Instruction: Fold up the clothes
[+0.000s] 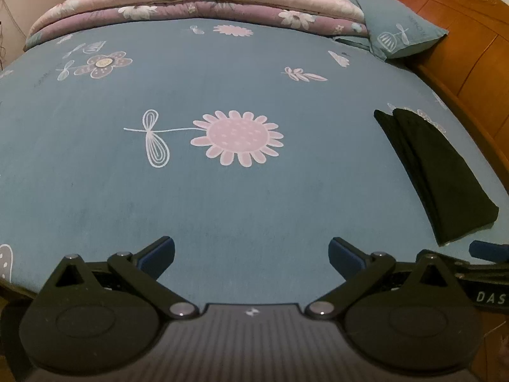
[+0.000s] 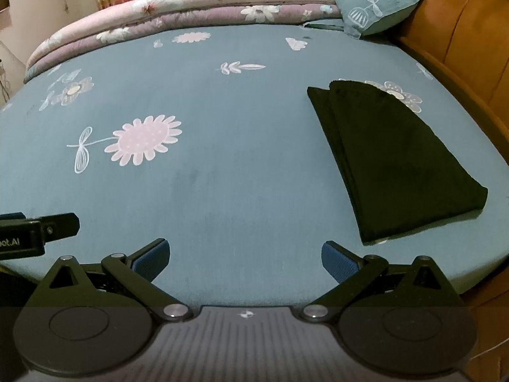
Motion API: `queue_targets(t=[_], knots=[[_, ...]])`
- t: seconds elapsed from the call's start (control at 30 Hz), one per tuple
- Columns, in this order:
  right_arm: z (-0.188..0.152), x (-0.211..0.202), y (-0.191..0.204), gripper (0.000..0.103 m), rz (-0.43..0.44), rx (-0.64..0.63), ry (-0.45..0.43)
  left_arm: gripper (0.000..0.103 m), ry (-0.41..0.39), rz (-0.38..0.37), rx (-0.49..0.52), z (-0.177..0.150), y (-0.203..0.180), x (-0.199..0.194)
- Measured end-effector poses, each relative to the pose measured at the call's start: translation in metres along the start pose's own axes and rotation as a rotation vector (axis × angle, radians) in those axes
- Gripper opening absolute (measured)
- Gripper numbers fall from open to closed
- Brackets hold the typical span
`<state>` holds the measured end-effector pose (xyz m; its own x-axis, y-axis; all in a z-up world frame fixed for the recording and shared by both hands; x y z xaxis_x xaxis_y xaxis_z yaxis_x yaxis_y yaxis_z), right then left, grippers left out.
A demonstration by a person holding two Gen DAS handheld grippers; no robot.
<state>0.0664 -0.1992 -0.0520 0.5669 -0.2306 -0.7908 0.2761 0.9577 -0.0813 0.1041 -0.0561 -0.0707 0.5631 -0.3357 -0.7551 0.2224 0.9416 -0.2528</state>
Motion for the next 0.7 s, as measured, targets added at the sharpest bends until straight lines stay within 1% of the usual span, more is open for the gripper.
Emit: queue_targets(t=[0.1,0.4,0.7], knots=[[-0.001,0.000,0.001,0.103,0.009,-0.005,0.008,0.102,0.006,0.007,0.005,-0.001,-0.001,0.001],[-0.003,0.004,-0.005,0.103,0.001,0.015,0.018,0.102,0.038,0.019,0.001,-0.005,-0.003,0.009],[-0.004,0.008,-0.011,0.103,-0.001,0.030,0.026,0.102,0.044,0.039,0.010,-0.006,-0.004,0.011]])
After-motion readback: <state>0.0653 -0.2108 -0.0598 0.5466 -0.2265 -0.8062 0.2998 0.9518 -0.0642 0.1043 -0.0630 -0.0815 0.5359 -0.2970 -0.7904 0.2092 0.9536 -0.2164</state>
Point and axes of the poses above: each gripper's, at about its wrist camera, not at the fingertips, and x roughly the way its jaws point, y to its left, z to its top, the point moved 5 cm from there along x, roughly the way its jaws point, and after that the axes turned 9 degrees about -z, right-handed, at the moved point
